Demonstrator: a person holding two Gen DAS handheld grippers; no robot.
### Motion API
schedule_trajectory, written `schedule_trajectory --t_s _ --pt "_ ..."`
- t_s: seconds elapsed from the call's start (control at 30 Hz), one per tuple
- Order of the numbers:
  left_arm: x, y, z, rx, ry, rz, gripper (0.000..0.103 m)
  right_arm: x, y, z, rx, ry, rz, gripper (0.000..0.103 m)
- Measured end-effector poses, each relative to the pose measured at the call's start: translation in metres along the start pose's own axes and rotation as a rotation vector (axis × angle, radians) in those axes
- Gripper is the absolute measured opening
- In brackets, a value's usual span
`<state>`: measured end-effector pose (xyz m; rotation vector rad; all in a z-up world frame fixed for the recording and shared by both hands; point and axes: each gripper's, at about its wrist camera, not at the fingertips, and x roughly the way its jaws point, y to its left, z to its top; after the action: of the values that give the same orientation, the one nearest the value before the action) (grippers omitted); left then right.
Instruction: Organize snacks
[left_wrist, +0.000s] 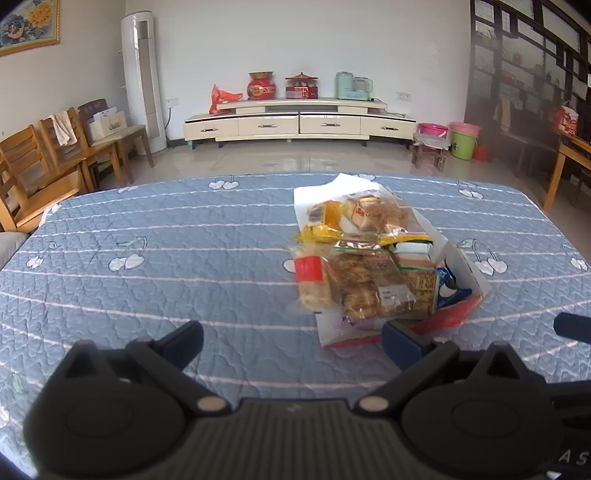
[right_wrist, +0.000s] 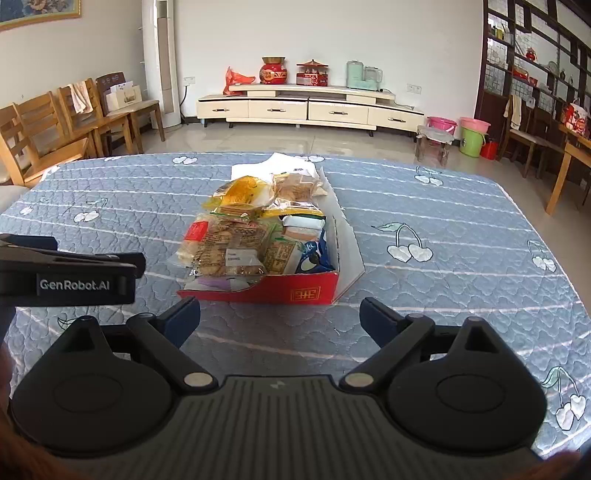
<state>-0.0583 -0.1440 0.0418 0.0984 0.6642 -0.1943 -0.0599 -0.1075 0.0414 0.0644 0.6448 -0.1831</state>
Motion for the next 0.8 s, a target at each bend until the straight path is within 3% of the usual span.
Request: schedule_trajectory --t_s 0.8 --pt "0.0013 -0.0021 0.0014 0.004 0.009 -0.018 0.102 0.0015 -0.0068 -0.0046 -0.018 0.007 0.020 0.103"
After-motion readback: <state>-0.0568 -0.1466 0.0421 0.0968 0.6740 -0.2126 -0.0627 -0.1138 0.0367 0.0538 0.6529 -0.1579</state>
